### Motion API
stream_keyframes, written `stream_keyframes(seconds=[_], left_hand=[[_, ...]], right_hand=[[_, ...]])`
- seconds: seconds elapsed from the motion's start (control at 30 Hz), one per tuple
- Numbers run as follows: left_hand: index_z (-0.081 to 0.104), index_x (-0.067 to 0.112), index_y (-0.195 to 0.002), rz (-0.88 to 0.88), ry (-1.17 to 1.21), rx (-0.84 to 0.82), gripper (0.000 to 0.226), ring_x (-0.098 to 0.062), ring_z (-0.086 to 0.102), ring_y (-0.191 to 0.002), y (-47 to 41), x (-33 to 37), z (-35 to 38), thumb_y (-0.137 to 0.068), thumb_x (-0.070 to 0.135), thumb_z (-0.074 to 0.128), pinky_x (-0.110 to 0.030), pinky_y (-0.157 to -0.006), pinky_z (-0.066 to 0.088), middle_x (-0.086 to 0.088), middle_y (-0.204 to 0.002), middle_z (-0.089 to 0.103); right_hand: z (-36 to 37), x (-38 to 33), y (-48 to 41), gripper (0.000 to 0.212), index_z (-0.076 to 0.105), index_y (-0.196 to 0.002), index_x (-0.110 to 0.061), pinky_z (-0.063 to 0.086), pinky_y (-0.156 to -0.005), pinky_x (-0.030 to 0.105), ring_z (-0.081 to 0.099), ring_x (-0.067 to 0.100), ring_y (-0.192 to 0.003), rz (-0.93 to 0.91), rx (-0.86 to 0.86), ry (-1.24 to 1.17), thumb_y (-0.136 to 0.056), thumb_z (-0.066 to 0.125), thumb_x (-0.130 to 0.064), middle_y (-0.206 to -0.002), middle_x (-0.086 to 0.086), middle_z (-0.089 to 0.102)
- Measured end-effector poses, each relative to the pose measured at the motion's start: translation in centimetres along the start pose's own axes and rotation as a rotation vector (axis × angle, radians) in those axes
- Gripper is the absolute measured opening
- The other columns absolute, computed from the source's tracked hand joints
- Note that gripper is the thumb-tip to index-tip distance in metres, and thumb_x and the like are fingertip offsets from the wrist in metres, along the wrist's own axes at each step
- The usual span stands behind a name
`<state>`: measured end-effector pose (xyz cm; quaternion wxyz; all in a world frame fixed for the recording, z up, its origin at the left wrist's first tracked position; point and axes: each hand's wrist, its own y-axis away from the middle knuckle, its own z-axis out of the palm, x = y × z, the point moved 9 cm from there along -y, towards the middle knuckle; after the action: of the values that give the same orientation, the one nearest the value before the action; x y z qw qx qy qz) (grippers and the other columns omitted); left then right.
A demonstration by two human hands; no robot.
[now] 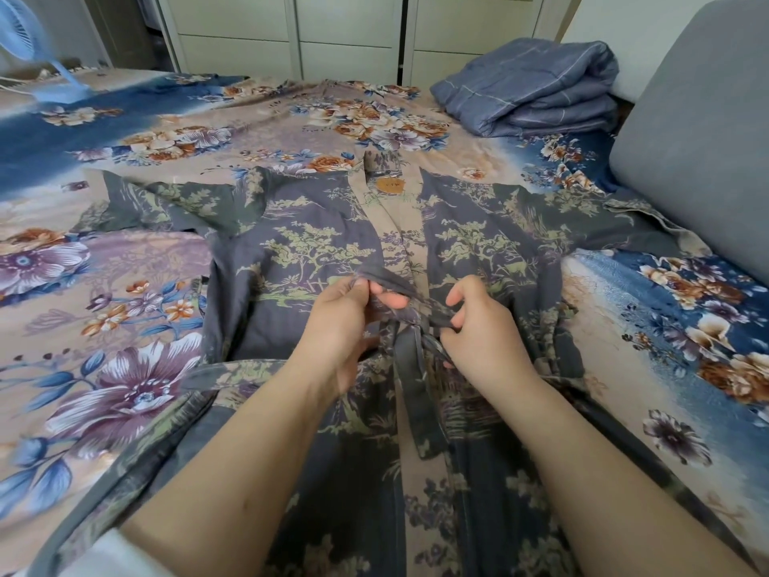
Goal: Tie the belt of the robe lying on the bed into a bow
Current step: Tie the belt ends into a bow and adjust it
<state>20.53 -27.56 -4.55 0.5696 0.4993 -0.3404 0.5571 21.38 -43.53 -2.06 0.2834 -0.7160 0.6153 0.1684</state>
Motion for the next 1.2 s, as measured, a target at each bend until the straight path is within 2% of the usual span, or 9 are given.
stream_keyframes(seconds=[0.1,0.17,0.37,0.57,0.73,0.87,1.0,1.1,1.2], left_hand=[[0.047,0.019,-0.075,0.01,0.037,0.078,0.031,-0.019,0.063,-0.077,0.0,0.1,-0.8,-0.101,0.021,0.029,-0.043,-0.081,0.044,0.0,-0.063,0.071],[0.046,0.02,-0.071,0.027,0.062,0.136,0.034,-0.022,0.061,-0.078,0.0,0.5,-1.6,-0.1,0.02,0.029,-0.044,-0.084,0.04,0.003,-0.055,0.067],[0.043,0.015,-0.069,0.064,0.159,0.198,0.035,-0.016,0.056,-0.05,0.8,0.8,-2.2,-0.1,0.013,0.028,-0.027,-0.056,0.047,0.003,-0.042,0.047],[0.042,0.016,-0.069,0.08,0.11,0.228,0.035,-0.012,0.051,-0.043,1.2,1.0,-2.4,-0.101,0.014,0.028,-0.014,-0.039,0.041,0.006,-0.04,0.042],[0.046,0.014,-0.073,-0.052,-0.004,0.073,0.032,-0.018,0.052,-0.051,0.5,0.6,-1.9,-0.1,0.014,0.029,-0.029,-0.059,0.045,0.0,-0.049,0.047],[0.054,0.011,-0.082,-0.073,-0.065,-0.039,0.022,-0.013,0.043,-0.044,-0.2,0.4,-1.1,-0.097,0.009,0.037,-0.029,-0.056,0.04,-0.001,-0.056,0.046],[0.056,0.008,-0.091,-0.082,-0.288,-0.164,0.012,-0.013,0.045,-0.047,-0.5,-0.8,0.8,-0.087,0.004,0.046,-0.031,-0.062,0.039,-0.004,-0.062,0.049],[0.064,0.016,-0.093,-0.088,-0.516,-0.302,0.03,-0.022,0.055,-0.072,0.3,-1.6,2.1,-0.063,0.016,0.057,-0.037,-0.072,0.045,-0.009,-0.08,0.062],[0.062,0.026,-0.094,-0.122,-0.637,-0.43,0.039,-0.022,0.057,-0.076,1.4,-2.4,2.9,-0.057,0.014,0.056,-0.038,-0.073,0.047,-0.009,-0.083,0.062]], right_hand=[[0.0,0.4,0.0,0.026,0.042,-0.096,-0.017,0.049,-0.065,0.042,0.056,0.024,-0.07,-0.017,0.013,0.057,-0.082,0.058,-0.002,-0.076,0.001,0.053],[0.1,0.8,0.0,0.024,0.043,-0.093,-0.017,0.048,-0.064,0.04,0.055,0.023,-0.07,-0.009,0.016,0.07,-0.082,0.058,-0.001,-0.076,0.001,0.054],[0.4,2.1,0.1,0.021,0.044,-0.088,-0.014,0.047,-0.064,0.042,0.053,0.026,-0.07,0.018,0.012,0.106,-0.08,0.055,0.002,-0.076,0.005,0.053],[0.1,3.3,-0.1,0.021,0.046,-0.088,-0.012,0.046,-0.061,0.041,0.053,0.026,-0.068,0.051,0.042,0.095,-0.078,0.054,0.004,-0.073,0.006,0.054],[-0.6,3.1,-0.1,0.025,0.052,-0.1,-0.014,0.05,-0.07,0.039,0.056,0.023,-0.078,0.028,0.099,0.039,-0.082,0.056,0.003,-0.083,0.0,0.052],[-2.6,0.8,-0.6,0.031,0.055,-0.094,-0.027,0.056,-0.079,0.042,0.063,0.021,-0.087,-0.055,0.2,-0.233,-0.083,0.055,0.003,-0.092,-0.002,0.056],[-2.6,-2.2,-0.5,0.038,0.056,-0.085,-0.04,0.058,-0.077,0.041,0.064,0.014,-0.091,-0.133,0.148,-0.471,-0.084,0.058,-0.002,-0.095,-0.003,0.063],[-2.1,-3.4,0.0,0.027,0.06,-0.087,-0.033,0.054,-0.073,0.029,0.062,0.006,-0.079,-0.179,0.089,-0.409,-0.083,0.06,-0.006,-0.085,-0.007,0.064],[-1.7,-3.0,-0.1,0.02,0.064,-0.09,-0.029,0.054,-0.074,0.031,0.062,0.008,-0.076,-0.153,0.058,-0.335,-0.083,0.061,-0.01,-0.08,-0.007,0.065]])
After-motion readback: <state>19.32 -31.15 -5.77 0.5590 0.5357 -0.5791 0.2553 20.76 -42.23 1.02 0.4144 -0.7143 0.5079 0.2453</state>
